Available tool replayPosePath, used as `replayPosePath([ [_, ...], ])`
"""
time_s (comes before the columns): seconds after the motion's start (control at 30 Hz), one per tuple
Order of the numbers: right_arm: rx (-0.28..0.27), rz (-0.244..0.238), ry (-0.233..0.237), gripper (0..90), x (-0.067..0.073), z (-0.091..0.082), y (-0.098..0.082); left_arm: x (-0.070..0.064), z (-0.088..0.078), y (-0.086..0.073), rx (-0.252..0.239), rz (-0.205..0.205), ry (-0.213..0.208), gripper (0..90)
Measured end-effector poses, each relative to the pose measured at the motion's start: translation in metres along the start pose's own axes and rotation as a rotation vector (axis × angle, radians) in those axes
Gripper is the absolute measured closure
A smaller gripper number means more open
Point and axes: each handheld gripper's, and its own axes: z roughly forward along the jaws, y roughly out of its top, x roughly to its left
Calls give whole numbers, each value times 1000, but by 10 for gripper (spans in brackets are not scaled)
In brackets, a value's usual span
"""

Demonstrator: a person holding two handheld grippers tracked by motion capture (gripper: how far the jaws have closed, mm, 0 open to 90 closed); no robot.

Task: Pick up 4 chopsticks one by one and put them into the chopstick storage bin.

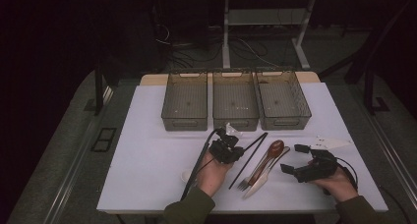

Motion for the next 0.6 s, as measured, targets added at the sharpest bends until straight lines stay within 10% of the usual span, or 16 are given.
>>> replayPosePath([
  [0.6, -6, 10, -7, 8, 1, 2, -3, 26, -29, -5, -61, 109, -117, 850],
])
